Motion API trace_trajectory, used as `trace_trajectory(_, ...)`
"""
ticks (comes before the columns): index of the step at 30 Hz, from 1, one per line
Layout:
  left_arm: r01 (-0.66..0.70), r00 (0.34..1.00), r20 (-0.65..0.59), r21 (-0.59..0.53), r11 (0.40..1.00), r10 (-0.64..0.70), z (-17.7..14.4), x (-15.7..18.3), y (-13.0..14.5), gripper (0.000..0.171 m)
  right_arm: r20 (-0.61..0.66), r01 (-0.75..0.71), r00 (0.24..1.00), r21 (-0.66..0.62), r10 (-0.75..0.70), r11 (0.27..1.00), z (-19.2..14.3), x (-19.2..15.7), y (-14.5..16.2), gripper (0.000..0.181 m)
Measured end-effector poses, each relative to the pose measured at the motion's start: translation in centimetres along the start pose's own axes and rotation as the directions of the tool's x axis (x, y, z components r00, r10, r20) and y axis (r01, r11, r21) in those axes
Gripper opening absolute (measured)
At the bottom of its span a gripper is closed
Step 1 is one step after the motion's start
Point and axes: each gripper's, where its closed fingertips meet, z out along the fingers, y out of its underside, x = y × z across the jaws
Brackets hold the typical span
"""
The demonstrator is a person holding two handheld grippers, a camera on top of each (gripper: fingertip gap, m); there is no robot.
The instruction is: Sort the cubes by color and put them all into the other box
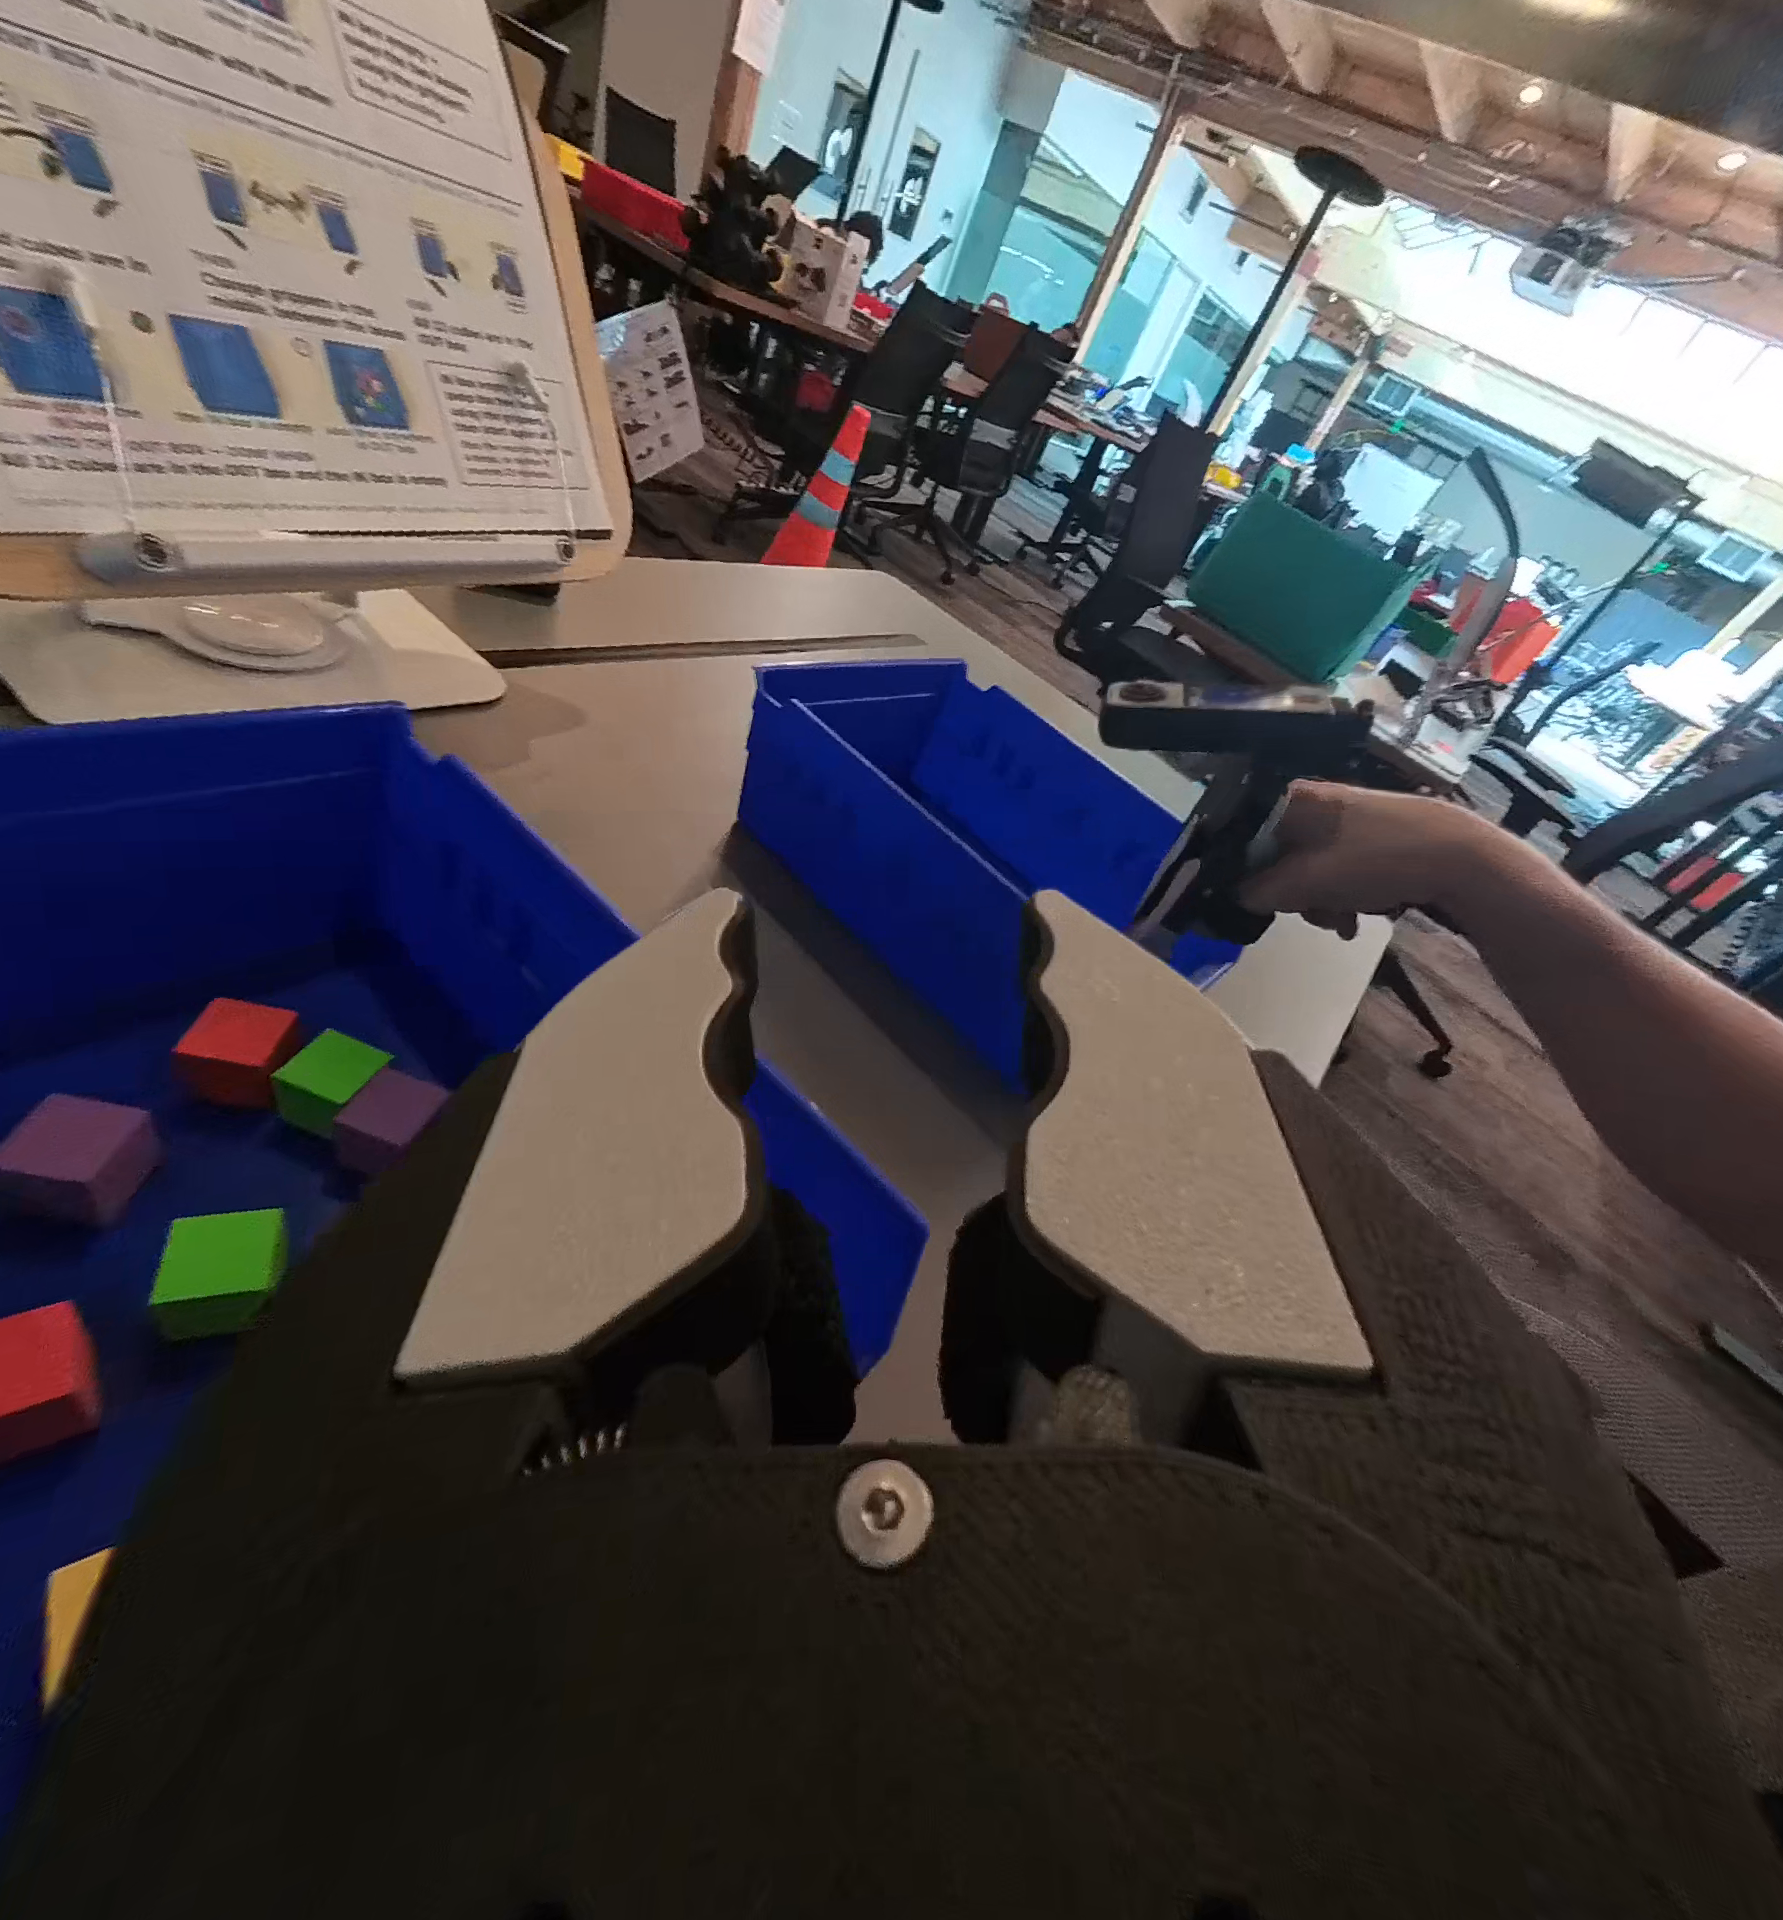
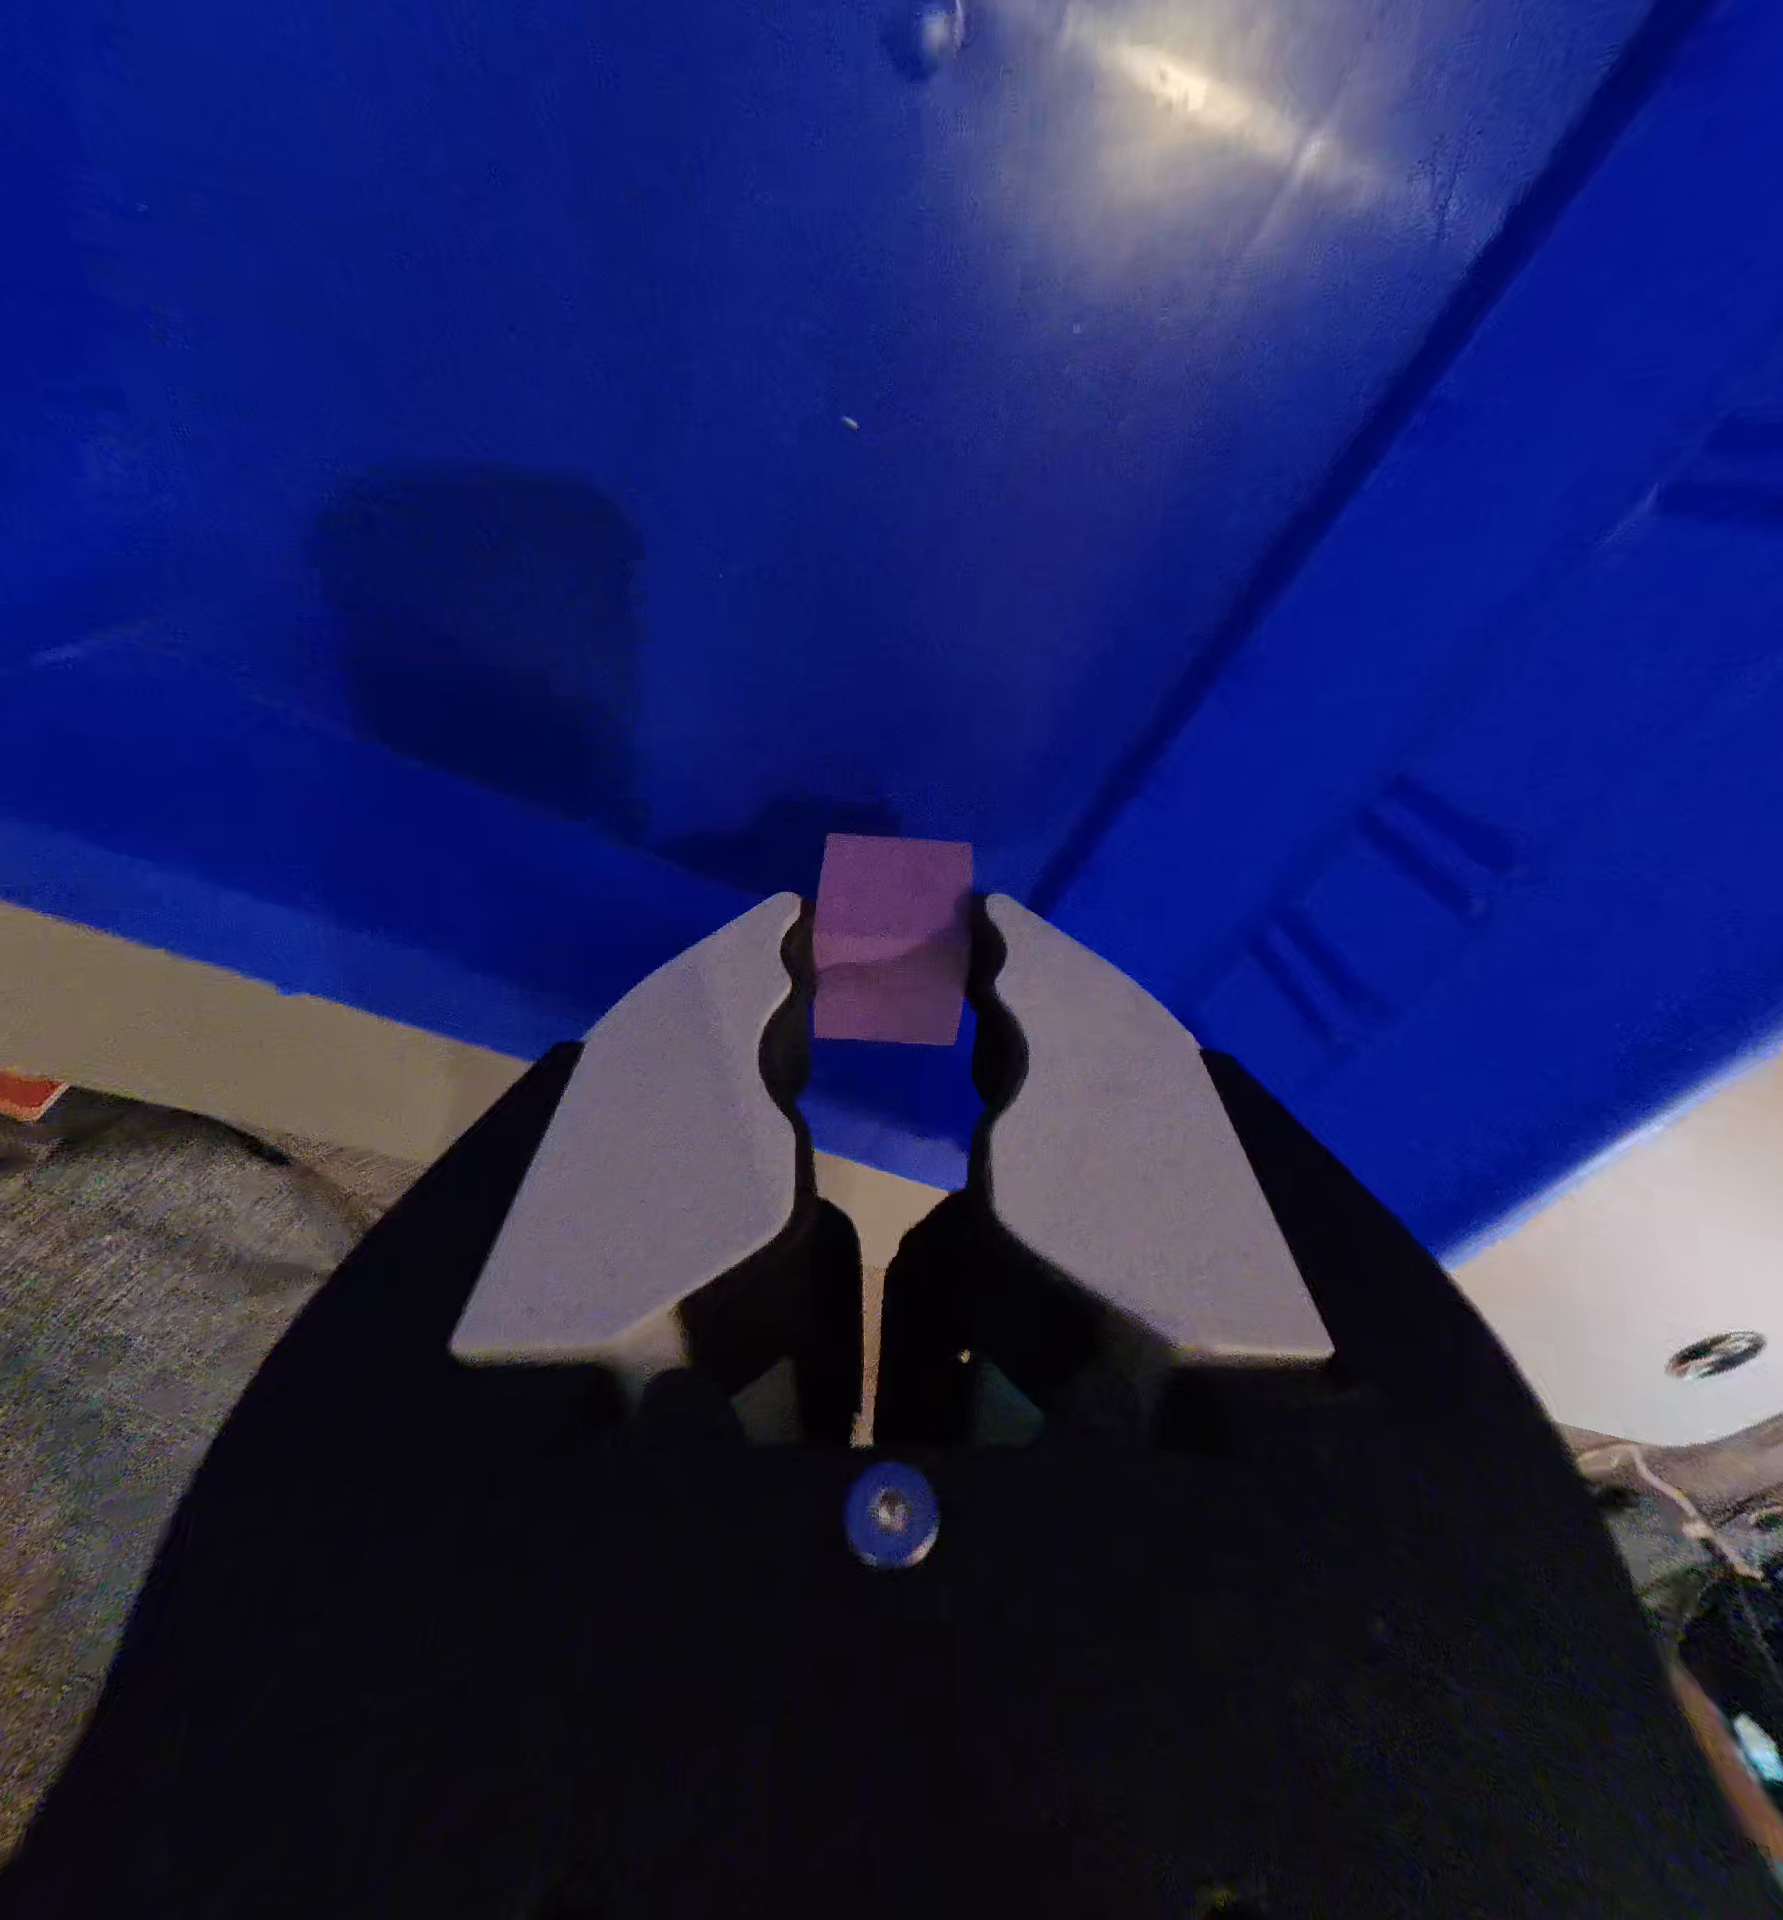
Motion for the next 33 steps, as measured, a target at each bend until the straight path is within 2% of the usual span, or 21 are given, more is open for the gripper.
trace_trajectory(6,0.006,1.0,0.003,0.016,1.0,-0.006,-0.6,-0.3,-0.4,0.048,-0.002,-0.07,0.998,-0.061,0.07,0.996,1.9,0.6,0.5,0.028)
trace_trajectory(11,-0.005,1.0,0.007,0.022,1.0,0.005,-0.6,-0.2,-0.6,0.048,-0.007,-0.074,0.997,-0.109,0.074,0.991,2.4,0.5,0.8,0.029)
trace_trajectory(15,-0.007,1.0,0.011,0.02,1.0,0.007,-0.7,-0.2,-0.6,0.048,0.008,-0.068,0.997,-0.156,0.07,0.985,2.5,0.0,1.3,0.058)
trace_trajectory(18,-0.003,1.0,0.006,0.021,1.0,0.003,-0.6,-0.1,-0.6,0.048,-0.012,-0.067,0.998,-0.146,0.066,0.987,1.9,0.0,1.1,0.061)
trace_trajectory(24,-0.012,1.0,0.015,-0.015,1.0,0.012,0.1,-0.3,0.3,0.048,-0.046,-0.045,0.998,0.085,0.049,0.995,-2.8,-0.4,-1.8,0.057)
trace_trajectory(26,-0.025,0.999,0.037,-0.06,0.998,0.027,0.6,-0.8,1.2,0.049,-0.06,-0.012,0.998,0.231,0.026,0.973,-5.3,-0.9,-3.1,0.056)
trace_trajectory(28,-0.06,0.989,0.125,-0.14,0.988,0.077,1.0,-2.6,2.5,0.049,-0.108,0.031,0.994,0.416,0.016,0.909,-8.3,-1.1,-4.2,0.053)
trace_trajectory(30,-0.114,0.958,0.232,-0.234,0.965,0.169,1.0,-4.9,4.0,0.049,-0.117,0.066,0.993,0.604,0.006,0.794,-11.2,-2.1,-4.8,0.05)
trace_trajectory(33,-0.152,0.925,0.272,-0.375,0.914,0.266,1.4,-6.4,6.2,0.052,-0.144,0.105,0.989,0.761,0.009,0.64,-14.1,-3.4,-4.1,0.046)
